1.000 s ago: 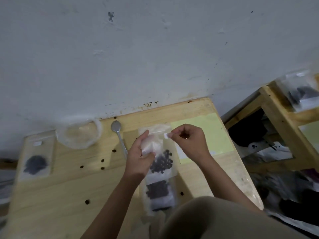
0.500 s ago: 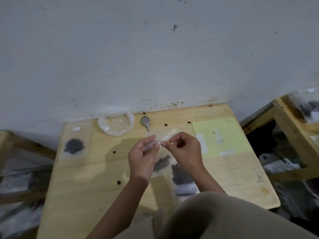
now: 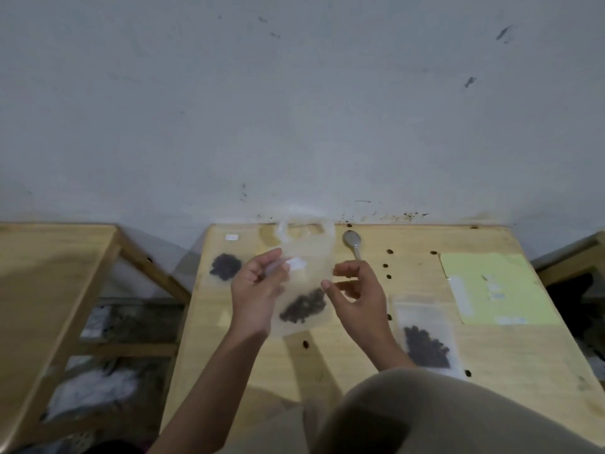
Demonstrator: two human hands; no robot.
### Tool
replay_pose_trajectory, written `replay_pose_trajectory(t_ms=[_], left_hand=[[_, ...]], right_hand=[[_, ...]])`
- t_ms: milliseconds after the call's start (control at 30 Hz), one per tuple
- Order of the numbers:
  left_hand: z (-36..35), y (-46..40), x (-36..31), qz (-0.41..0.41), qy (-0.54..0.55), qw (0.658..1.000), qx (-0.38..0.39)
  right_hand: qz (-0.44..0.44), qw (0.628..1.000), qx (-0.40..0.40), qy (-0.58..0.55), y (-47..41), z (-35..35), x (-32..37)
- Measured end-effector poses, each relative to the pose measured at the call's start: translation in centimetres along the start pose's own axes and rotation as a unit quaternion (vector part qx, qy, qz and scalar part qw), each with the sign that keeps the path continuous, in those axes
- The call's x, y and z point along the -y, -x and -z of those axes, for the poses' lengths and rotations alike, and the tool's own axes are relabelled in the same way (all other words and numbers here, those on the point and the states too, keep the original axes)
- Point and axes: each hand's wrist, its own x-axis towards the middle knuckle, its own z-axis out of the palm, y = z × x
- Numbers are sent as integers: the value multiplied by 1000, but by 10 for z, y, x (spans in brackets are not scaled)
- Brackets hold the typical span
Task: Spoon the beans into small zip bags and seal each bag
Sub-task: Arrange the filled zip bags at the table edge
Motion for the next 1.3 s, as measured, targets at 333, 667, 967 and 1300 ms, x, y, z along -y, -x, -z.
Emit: replay_pose_trajectory(t_ms=[333,667,967,1300], left_hand=[[104,-64,22,-3,-207,978,-15],[132,-118,53,-36,-427,903,17],[130,-155,60,-20,-540,841,43],[75,-80,67,-79,-455,885,56]], right_hand=[[-91,994,44,-46,-11,-114,-11],[-120,982,47,138,-73,-186,-37],[-127,964,94,215,-94,-195,-49],[-99,982,16,160,-36,-106,-54]])
